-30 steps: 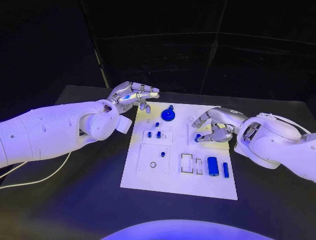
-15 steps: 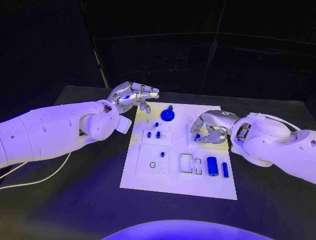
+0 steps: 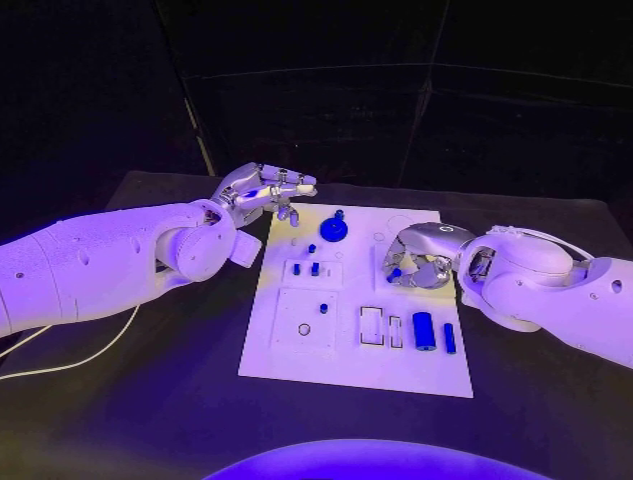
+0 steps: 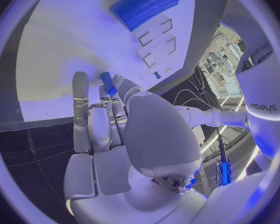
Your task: Assemble the parts on the task board
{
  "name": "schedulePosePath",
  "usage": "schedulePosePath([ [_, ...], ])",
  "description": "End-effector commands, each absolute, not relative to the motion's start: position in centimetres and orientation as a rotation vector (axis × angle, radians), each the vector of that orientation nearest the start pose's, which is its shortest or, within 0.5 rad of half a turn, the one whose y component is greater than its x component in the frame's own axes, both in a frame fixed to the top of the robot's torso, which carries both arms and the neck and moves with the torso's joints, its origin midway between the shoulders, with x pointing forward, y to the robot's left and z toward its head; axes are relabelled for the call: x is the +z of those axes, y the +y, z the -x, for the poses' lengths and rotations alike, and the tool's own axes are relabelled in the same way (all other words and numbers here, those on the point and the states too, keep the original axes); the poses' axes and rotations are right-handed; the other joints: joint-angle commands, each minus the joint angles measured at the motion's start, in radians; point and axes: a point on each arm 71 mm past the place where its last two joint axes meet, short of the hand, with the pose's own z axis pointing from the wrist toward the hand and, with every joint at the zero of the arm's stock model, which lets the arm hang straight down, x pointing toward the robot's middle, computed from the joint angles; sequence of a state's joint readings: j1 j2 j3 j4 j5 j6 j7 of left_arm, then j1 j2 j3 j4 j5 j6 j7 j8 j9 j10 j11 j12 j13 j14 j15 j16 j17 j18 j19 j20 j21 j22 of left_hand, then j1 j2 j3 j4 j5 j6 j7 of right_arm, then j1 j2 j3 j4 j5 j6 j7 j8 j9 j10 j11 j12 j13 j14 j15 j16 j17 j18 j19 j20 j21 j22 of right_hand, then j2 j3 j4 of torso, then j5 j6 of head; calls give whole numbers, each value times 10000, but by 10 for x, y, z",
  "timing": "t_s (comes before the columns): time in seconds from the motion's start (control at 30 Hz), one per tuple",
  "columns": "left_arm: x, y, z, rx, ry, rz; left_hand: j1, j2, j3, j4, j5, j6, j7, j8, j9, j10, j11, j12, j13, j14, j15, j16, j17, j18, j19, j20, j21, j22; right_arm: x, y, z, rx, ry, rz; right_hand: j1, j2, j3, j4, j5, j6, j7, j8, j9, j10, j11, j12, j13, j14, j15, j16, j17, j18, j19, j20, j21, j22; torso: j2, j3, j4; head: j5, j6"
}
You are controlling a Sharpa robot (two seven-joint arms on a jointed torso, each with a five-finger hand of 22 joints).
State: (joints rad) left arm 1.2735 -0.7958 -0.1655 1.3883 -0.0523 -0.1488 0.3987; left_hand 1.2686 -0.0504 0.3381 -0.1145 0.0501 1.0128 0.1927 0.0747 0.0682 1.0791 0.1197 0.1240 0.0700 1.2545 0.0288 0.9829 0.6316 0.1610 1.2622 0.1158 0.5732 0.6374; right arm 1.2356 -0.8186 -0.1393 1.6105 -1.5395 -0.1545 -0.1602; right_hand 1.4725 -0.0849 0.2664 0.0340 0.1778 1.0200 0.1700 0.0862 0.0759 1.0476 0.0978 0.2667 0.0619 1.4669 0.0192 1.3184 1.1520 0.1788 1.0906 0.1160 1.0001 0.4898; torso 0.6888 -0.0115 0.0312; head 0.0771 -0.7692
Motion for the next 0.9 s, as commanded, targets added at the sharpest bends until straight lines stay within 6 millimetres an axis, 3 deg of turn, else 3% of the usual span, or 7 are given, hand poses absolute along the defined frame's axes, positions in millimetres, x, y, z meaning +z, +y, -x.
schedulePosePath([
  [0.03, -191, 217, -508, -15742, 15437, 9794, 39, 32, -73, 3, -29, -57, -14, -20, -5, -65, 8, 53, 17, -67, -14, 4, -9, 199, 26, 57, -50, -17, -207, -161, -455, 6058, 18394, 4029, 19, 16, 42, 0, -38, 61, -15, 53, -10, 75, 14, -35, -2, 297, -83, 46, -3, 18, 3, -29, 30, 8, -7, 2, -1, -14, 5],
  [0.7, -191, 217, -508, -15739, 15441, 9797, 26, 41, -88, 18, -29, -60, -12, -19, -5, -68, 11, 60, 18, -68, -11, 8, -13, 198, 28, 59, -55, -21, -205, -162, -456, 6117, 17993, 3814, 234, -12, 1018, -185, -212, 333, -29, -4, -50, 506, -29, -409, 8, 291, -142, 109, 26, 10, -57, -100, 230, 161, -6, 0, 1, -67, -2],
  [0.9, -191, 217, -508, -15743, 15443, 9797, 26, 41, -88, 18, -29, -60, -12, -19, -5, -68, 11, 60, 18, -68, -11, 8, -13, 198, 28, 59, -55, -21, -203, -161, -455, 6208, 17707, 3798, 479, 111, 1588, -489, -661, 580, -58, 72, -26, 874, -78, -395, 49, 306, -195, 178, 113, -8, -68, -158, 475, 396, -11, 1, 1, -131, 14],
])
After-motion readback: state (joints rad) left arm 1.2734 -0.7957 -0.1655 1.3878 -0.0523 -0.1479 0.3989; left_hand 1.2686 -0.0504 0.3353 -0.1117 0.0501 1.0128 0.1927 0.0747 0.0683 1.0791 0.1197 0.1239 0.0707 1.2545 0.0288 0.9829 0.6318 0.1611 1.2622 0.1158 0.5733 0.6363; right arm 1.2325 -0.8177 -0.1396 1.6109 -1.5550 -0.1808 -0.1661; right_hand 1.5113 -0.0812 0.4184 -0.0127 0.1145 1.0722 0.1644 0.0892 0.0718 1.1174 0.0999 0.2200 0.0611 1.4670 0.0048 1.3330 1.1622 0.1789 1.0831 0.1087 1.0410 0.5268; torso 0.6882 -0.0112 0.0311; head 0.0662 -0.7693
